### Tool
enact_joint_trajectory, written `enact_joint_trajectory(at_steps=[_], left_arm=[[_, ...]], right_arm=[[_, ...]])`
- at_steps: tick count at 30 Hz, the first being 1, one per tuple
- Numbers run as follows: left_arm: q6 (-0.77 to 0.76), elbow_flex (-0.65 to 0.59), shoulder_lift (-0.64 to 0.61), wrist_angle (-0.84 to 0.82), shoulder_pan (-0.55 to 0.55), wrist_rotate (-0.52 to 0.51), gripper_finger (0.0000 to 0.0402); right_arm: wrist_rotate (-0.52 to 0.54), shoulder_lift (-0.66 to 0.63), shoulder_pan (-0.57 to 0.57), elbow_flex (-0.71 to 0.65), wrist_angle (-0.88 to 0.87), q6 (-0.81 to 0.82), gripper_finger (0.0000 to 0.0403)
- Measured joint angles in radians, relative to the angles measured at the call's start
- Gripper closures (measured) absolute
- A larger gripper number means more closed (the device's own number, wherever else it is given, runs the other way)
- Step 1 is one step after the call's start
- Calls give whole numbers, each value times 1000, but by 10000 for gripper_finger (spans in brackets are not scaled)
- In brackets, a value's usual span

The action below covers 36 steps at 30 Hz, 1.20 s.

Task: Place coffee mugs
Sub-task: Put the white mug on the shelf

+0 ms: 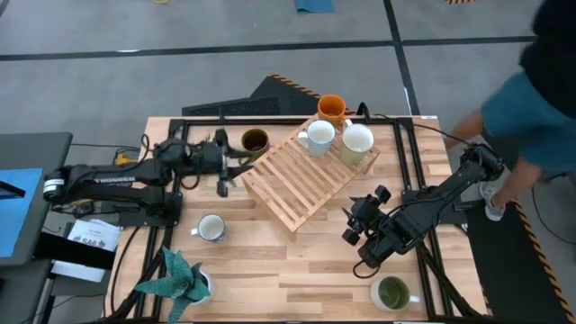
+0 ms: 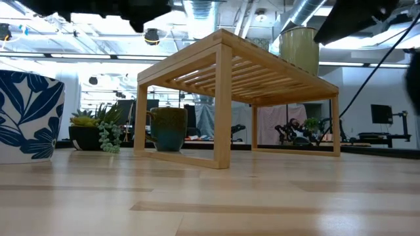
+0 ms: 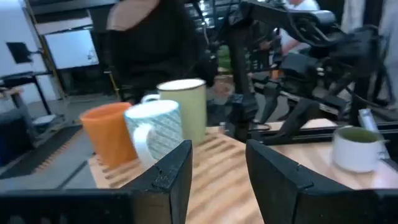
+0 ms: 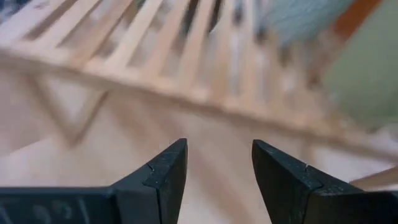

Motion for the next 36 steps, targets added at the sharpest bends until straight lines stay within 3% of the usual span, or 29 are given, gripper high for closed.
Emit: enact_joint_trajectory(at_steps=[2, 7, 10, 17, 23, 36], left_arm=[[-21, -28, -27, 4, -13, 0, 264], [-51, -65, -41, 0, -56, -1, 264], [-41, -82, -35, 5, -86, 0, 264], [-38, -90, 6, 23, -150, 0, 264], [-37, -90, 44, 40, -193, -15, 264], [-4, -90, 140, 136, -208, -64, 264]], right_arm=[[-165, -9, -8, 41, -3, -24, 198], [-689, -26, -18, 111, 2, -55, 198], [-853, -26, 10, 116, 15, -2, 198], [-906, 6, 129, 118, -1, 228, 198], [-1046, 73, 210, 118, 14, 392, 198], [-1161, 235, 243, 118, 30, 258, 198]])
